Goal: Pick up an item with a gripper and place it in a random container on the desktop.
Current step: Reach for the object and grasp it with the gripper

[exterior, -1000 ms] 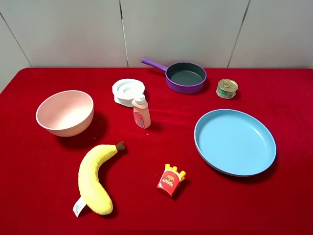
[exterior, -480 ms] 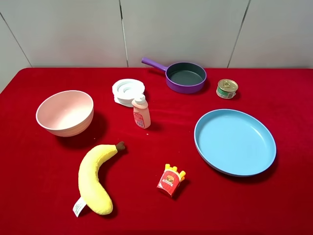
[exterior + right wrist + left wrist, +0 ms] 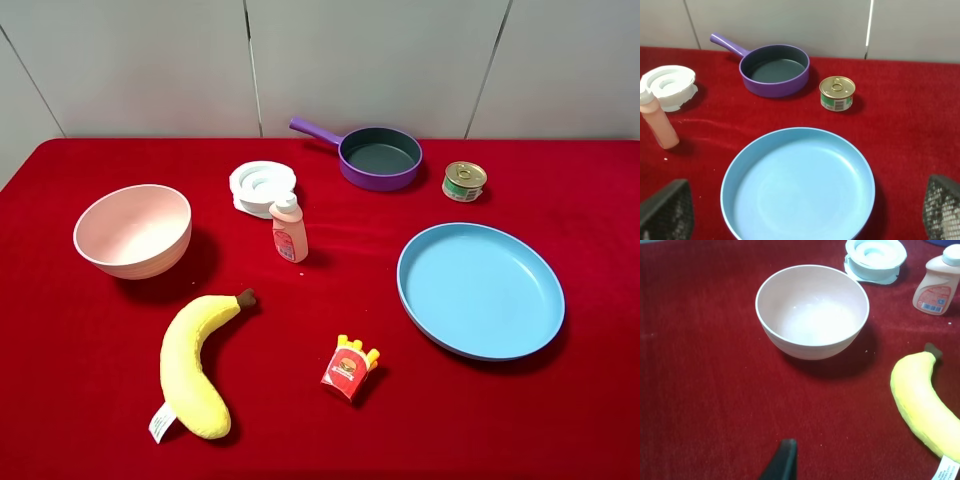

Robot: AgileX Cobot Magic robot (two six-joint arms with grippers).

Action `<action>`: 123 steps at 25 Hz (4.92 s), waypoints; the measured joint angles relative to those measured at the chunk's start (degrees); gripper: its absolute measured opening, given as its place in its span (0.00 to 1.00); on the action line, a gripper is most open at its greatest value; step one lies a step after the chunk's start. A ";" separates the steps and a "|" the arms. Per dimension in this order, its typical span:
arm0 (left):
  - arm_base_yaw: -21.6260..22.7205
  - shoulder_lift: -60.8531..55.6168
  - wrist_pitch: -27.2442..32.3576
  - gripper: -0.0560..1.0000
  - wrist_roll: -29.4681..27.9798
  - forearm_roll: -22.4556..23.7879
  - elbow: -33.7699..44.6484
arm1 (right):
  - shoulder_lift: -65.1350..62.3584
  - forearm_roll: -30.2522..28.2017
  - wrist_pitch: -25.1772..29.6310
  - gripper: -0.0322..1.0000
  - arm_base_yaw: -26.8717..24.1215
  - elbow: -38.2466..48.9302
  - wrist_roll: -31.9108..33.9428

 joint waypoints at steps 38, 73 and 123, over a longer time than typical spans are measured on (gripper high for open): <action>0.00 0.00 0.00 0.92 0.00 0.00 0.00 | 11.41 -2.16 -1.65 0.70 0.00 -1.93 -0.51; 0.00 0.00 0.00 0.92 0.00 0.00 0.00 | 57.09 -2.16 -16.69 0.70 0.00 -14.31 -7.33; 0.00 0.00 0.00 0.92 0.00 0.00 0.00 | 111.44 -2.35 -24.73 0.70 3.96 -48.76 -15.01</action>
